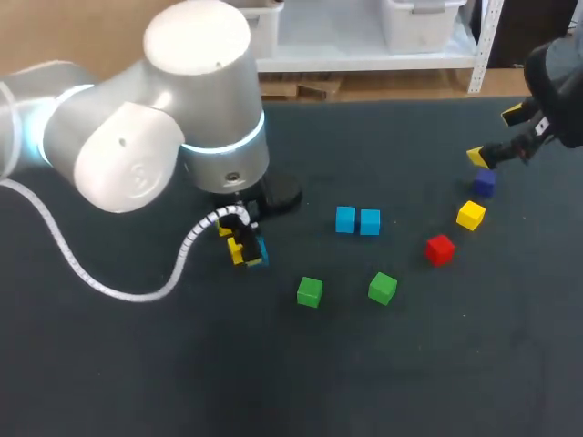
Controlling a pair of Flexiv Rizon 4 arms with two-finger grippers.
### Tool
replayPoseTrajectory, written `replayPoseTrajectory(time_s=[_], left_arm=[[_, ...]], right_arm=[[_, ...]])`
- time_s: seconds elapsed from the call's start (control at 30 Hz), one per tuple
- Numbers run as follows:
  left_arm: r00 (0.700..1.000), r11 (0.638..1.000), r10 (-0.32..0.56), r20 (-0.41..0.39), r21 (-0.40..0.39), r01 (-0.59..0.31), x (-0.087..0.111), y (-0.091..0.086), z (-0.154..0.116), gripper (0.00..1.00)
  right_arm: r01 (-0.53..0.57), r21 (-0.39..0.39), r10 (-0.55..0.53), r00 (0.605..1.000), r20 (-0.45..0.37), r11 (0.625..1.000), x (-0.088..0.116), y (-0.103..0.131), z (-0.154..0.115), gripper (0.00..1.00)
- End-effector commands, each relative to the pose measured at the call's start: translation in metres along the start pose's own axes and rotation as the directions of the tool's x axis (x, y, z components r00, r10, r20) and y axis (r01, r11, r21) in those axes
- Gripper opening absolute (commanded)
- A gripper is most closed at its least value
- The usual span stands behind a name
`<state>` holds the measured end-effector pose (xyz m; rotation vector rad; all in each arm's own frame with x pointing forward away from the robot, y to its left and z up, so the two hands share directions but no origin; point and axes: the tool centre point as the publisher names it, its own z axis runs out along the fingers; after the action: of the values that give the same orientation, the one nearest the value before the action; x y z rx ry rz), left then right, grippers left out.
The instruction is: Place the blue cubes, place green cubes on the blue cubes, place the yellow cubes on the green cubes, then place the red cubes on the yellow cubes, and place purple cube on the red cubes.
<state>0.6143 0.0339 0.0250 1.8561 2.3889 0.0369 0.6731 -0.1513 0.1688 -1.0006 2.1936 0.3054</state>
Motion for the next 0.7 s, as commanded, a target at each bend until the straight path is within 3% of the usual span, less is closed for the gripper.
replayPoseTrajectory(time_s=[0.03, 0.17, 0.47, 0.7], left_arm=[[0.999, 0.999, 0.031, 0.017, -0.020, -0.031, 0.006, 0.016, -0.015, 0.00], [0.998, 0.998, 0.069, 0.012, -0.007, -0.068, -0.002, 0.030, -0.022, 0.00], [0.981, 0.981, 0.195, 0.002, 0.013, -0.195, -0.043, 0.032, -0.020, 0.00], [0.963, 0.963, 0.271, 0.015, 0.012, -0.271, -0.067, 0.042, -0.015, 0.00]], right_arm=[[0.000, 0.006, 0.000, 1.000, 0.002, 1.000, 0.001, 0.001, 0.000, 1.00], [0.000, 0.006, 0.000, 1.000, 0.002, 1.000, 0.001, 0.001, 0.000, 1.00], [0.000, 0.006, 0.000, 1.000, 0.002, 1.000, 0.001, 0.001, 0.000, 1.00], [0.000, 0.006, 0.000, 1.000, 0.002, 1.000, 0.001, 0.001, 0.000, 1.00]])
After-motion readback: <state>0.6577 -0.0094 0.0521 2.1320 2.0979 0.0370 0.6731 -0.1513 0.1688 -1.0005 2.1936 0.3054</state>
